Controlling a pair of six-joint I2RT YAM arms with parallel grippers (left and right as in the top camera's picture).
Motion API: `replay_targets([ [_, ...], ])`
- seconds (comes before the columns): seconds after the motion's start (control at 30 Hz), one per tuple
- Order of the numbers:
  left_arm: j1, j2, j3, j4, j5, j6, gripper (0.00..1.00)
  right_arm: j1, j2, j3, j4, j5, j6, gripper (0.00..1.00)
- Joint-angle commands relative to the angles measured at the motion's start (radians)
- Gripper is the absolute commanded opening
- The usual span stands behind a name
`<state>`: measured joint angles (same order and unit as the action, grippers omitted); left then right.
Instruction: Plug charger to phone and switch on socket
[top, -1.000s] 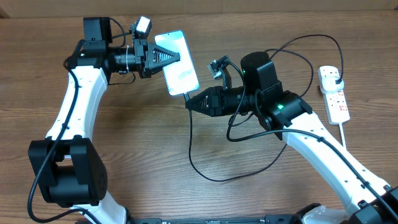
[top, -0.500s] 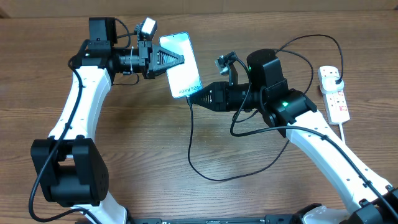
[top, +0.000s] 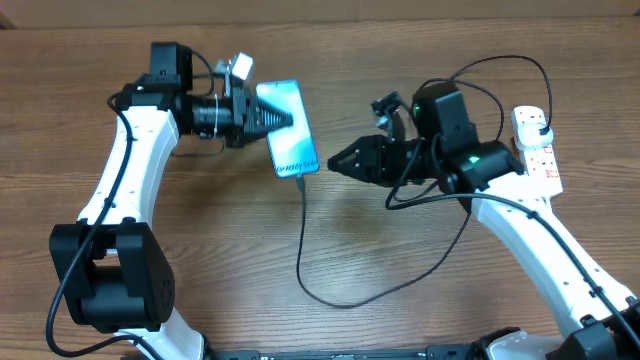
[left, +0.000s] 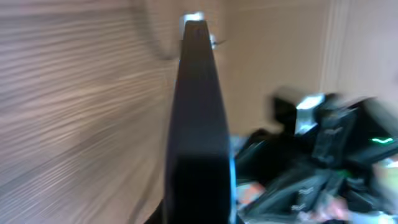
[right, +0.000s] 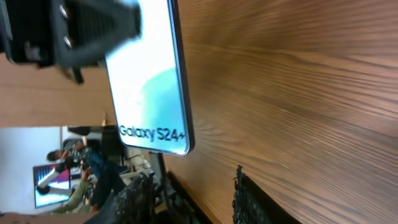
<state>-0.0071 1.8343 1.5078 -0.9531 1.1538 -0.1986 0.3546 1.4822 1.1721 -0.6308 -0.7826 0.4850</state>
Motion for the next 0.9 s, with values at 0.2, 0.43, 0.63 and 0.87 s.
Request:
replay_targets([
  [0.2, -0.007, 0.074, 0.004, -0.163, -0.223, 0.303, 0.04, -0.05, 0.005, 0.013, -0.118, 0.09, -0.098, 0.45],
  [0.43, -0.006, 0.243, 0.004, -0.205, -0.238, 0.379, 0.04, -0.05, 0.005, 0.013, -0.203, 0.157, -0.103, 0.46],
  [0.63, -0.006, 0.3, 0.004, -0.194, -0.291, 0.378, 0.04, -0.05, 0.005, 0.013, -0.225, 0.162, -0.128, 0.47],
  [0.87, -0.007, 0.307, 0.004, -0.167, -0.324, 0.356, 0.04, -0.05, 0.005, 0.013, -0.225, 0.161, -0.128, 0.47],
])
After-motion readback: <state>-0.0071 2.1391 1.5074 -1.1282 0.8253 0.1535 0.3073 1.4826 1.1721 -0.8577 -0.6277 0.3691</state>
